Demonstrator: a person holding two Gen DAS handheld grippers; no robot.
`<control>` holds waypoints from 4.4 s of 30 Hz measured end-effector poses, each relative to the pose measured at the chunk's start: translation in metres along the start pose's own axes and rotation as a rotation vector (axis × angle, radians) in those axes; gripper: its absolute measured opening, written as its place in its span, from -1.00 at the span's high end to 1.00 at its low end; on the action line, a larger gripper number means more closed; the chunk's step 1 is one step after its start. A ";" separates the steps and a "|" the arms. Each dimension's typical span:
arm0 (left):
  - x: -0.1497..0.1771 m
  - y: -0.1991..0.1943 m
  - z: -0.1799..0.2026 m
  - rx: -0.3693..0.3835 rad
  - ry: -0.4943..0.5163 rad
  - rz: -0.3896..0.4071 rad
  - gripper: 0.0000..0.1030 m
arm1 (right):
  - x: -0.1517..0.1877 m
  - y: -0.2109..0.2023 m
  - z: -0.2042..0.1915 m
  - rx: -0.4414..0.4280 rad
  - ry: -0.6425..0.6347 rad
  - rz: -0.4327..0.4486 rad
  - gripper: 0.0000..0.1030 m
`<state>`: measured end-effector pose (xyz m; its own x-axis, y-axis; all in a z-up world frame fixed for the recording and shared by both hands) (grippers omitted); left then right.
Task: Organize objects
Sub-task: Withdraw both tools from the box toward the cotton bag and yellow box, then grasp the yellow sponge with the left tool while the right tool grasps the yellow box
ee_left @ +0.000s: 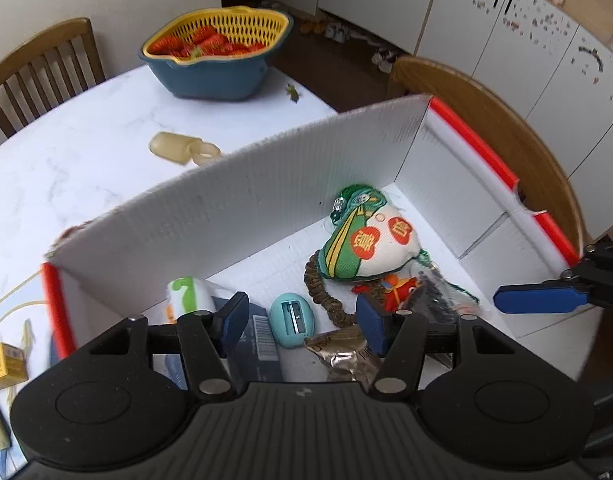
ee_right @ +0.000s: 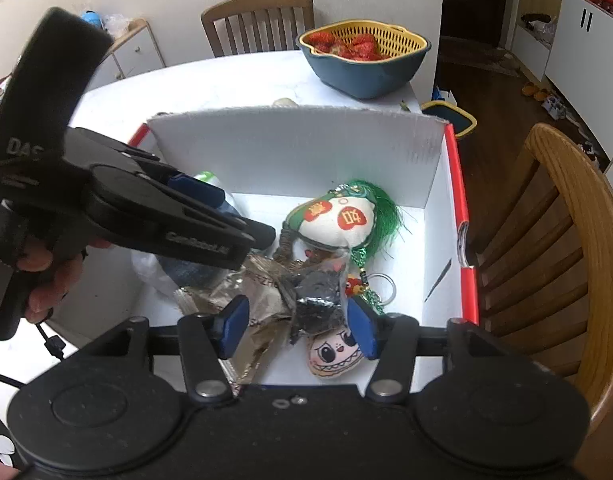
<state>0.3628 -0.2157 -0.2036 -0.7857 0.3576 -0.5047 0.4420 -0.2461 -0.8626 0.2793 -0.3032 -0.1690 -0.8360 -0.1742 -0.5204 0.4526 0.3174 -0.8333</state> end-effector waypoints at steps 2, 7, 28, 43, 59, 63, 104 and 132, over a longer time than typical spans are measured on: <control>0.000 -0.011 -0.002 -0.007 0.002 0.022 -0.14 | -0.002 -0.005 -0.003 -0.007 0.005 0.014 -0.09; 0.003 -0.038 -0.005 -0.006 -0.005 0.071 -0.22 | -0.009 -0.017 -0.010 -0.022 0.046 0.051 -0.17; 0.032 -0.123 -0.056 -0.010 0.019 0.208 -0.50 | -0.018 -0.037 -0.072 0.015 0.058 0.149 -0.47; 0.064 -0.161 -0.123 -0.018 0.011 0.246 -0.68 | -0.032 -0.037 -0.142 0.000 0.116 0.229 -0.83; 0.099 -0.168 -0.208 -0.053 -0.042 0.269 -0.98 | -0.047 -0.008 -0.216 -0.005 0.067 0.209 -0.84; 0.110 -0.166 -0.232 -0.089 -0.052 0.270 -0.99 | -0.048 0.003 -0.233 -0.007 0.037 0.194 -0.84; 0.185 -0.060 -0.304 -0.110 -0.176 0.176 -0.98 | -0.093 0.180 -0.277 0.063 -0.099 -0.033 -0.77; 0.177 -0.061 -0.276 -0.191 -0.153 0.154 0.38 | -0.104 0.221 -0.311 -0.017 -0.396 -0.108 0.28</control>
<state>0.3165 0.1107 -0.2502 -0.7527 0.1859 -0.6316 0.6234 -0.1074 -0.7745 0.3697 0.0747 -0.2416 -0.6932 -0.5514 -0.4642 0.3607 0.2922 -0.8857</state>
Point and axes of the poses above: each gripper's, at about its wrist camera, not at the fingertips, and y roughly the way its jaws point, z to its right, x to its underside, the point moved 10 cm from there along y, roughly the way its jaws point, and after that the axes turned 4 degrees about y, right-handed, at the moved point
